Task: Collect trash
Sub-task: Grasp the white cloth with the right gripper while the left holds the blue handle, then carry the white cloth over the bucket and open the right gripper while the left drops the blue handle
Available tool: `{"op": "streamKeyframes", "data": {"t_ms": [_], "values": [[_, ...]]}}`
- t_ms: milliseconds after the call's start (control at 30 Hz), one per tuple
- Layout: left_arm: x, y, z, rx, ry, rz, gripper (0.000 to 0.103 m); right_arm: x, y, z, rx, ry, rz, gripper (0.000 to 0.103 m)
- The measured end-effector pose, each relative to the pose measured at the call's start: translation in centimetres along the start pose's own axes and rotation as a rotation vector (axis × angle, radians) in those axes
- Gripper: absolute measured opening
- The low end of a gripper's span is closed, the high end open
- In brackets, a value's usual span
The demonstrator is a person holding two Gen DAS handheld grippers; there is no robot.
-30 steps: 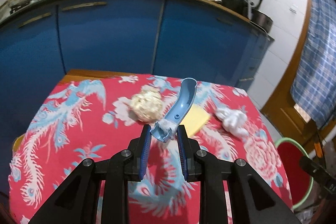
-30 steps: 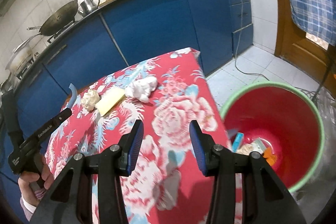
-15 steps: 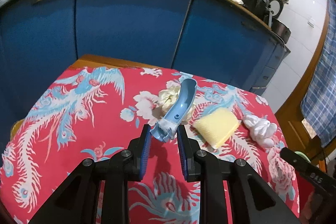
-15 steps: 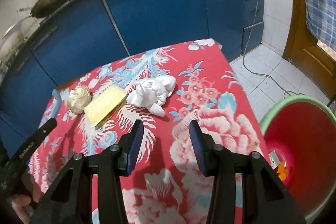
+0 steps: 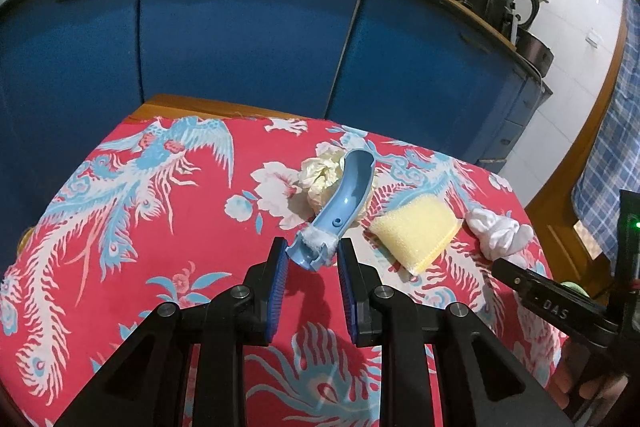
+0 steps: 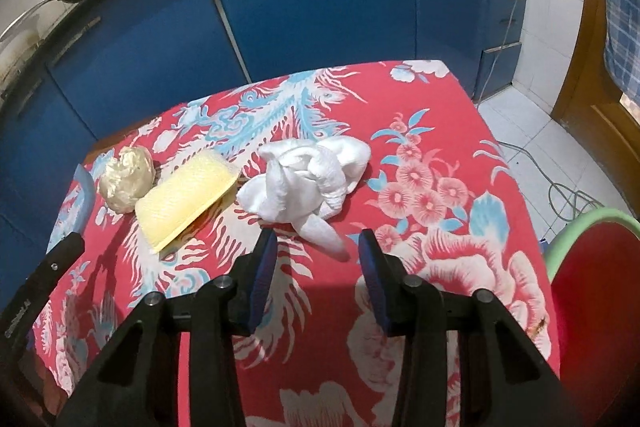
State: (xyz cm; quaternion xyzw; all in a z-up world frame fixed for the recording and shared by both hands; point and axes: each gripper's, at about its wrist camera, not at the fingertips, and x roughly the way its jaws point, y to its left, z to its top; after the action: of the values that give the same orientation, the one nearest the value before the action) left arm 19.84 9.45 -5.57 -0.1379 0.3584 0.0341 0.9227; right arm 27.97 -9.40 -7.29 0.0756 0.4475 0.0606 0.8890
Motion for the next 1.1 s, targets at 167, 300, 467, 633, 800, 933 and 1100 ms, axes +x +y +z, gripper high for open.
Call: {"op": "streamKeyframes", "data": {"t_ms": [167,300,467,633,800,933,1100], "values": [[0.0,-0.1,-0.1,0.002,0.001,-0.002,0.025,0.3,0.1,0.2,-0.012,-0.005,-0.002,0.027],[0.0,0.0,-0.1,0.004,-0.003,-0.003,0.025,0.1,0.2,0.0,-0.024,-0.004,0.007,0.009],[0.0,0.0,-0.1,0.003,-0.005,-0.003,0.025,-1.2,0.2,-0.5,-0.026,-0.025,0.022,0.008],[-0.2,-0.2,-0.2,0.009,-0.007,-0.009,0.025,-3.3,0.0,-1.1,-0.014,-0.045,0.034,0.008],[-0.5,-0.4,-0.1,0.015,-0.015,-0.021,0.025,-6.1,-0.4,-2.0,-0.009,-0.079,0.042,0.008],[-0.7,-0.6,-0.2,0.020,-0.019,-0.030,0.025,-8.6,-0.8,-3.0,0.000,-0.110,0.045,0.007],[-1.0,-0.9,-0.3,0.025,-0.024,-0.040,0.025,-11.5,-1.6,-4.3,0.009,-0.144,0.034,0.007]]}}
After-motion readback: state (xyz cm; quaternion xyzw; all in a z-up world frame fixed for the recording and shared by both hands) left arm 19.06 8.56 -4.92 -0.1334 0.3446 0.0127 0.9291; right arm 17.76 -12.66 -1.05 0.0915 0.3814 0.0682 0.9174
